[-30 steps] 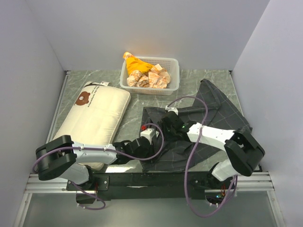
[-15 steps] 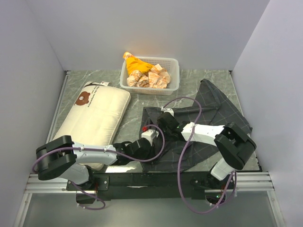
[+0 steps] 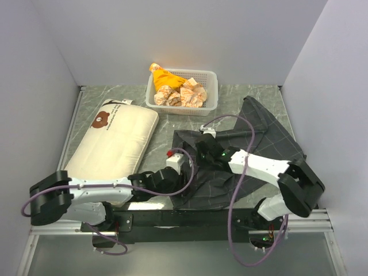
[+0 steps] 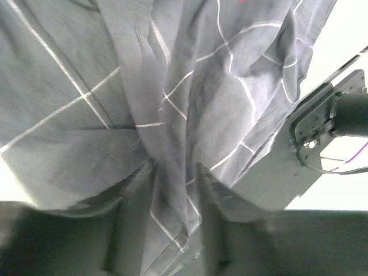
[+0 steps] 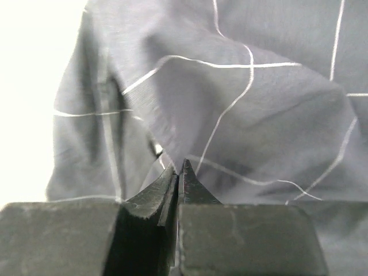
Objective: Put the pillow into the pillowcase
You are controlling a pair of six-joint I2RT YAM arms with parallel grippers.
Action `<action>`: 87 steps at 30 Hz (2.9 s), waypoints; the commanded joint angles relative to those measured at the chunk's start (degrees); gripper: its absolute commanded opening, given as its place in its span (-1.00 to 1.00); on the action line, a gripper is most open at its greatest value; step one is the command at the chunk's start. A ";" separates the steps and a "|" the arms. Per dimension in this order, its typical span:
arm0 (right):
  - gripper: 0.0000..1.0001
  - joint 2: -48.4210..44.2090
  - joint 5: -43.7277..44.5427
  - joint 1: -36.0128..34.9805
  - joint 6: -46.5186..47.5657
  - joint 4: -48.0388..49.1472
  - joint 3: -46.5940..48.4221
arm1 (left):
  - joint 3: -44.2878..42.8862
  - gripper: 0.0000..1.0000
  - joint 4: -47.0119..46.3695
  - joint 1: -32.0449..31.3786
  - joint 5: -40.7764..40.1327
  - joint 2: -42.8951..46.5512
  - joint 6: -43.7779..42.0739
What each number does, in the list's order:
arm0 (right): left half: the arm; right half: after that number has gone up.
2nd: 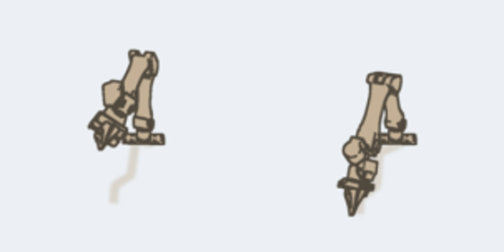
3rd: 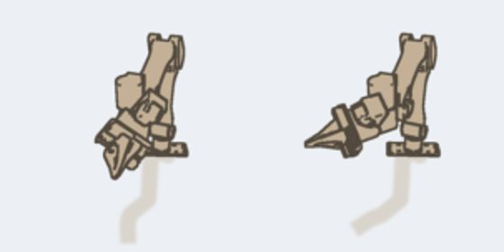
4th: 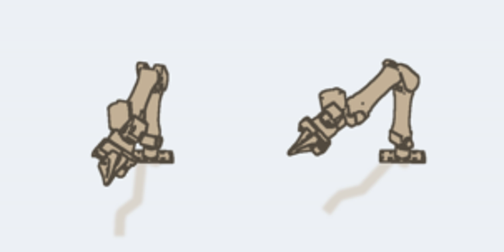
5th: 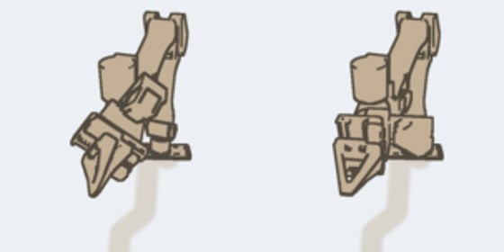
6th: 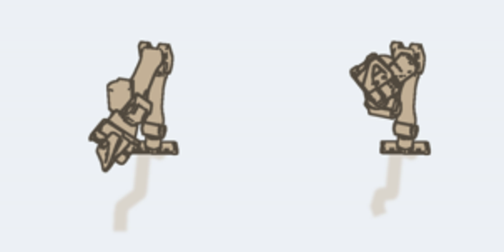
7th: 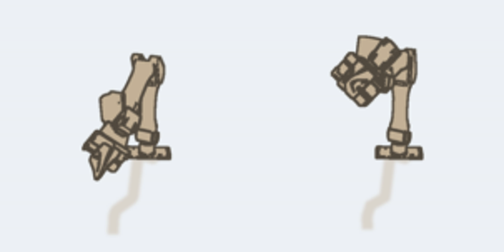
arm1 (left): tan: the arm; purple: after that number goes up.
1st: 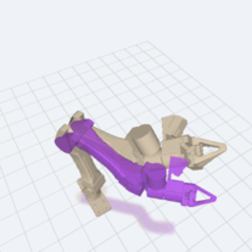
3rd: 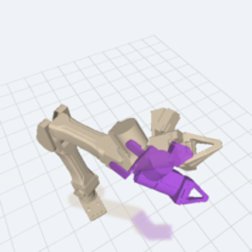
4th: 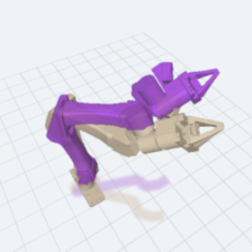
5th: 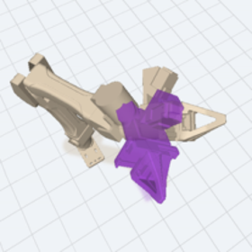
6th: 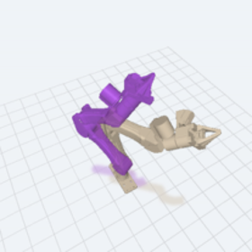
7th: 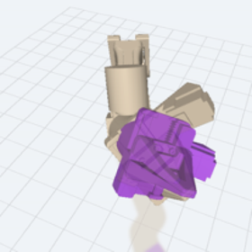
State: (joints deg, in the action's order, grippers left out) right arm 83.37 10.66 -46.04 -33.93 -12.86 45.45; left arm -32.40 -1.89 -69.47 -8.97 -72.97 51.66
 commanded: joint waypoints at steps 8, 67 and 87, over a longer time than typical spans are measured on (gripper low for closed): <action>-1.00 -13.14 -0.81 -0.28 2.03 -4.80 3.15 | -13.29 0.99 34.12 5.54 -32.06 13.11 22.65; -1.00 -15.34 -5.82 -0.28 2.91 -7.61 5.09 | -11.99 -0.98 12.01 50.17 -10.01 15.63 -5.17; -1.00 -23.96 -10.48 -0.28 1.50 -11.92 5.17 | -14.35 -0.98 8.13 27.30 -34.26 6.27 3.18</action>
State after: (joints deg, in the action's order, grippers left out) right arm 60.73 1.43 -46.13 -31.94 -23.92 48.01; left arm -42.59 11.86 -38.83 -37.63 -64.75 53.95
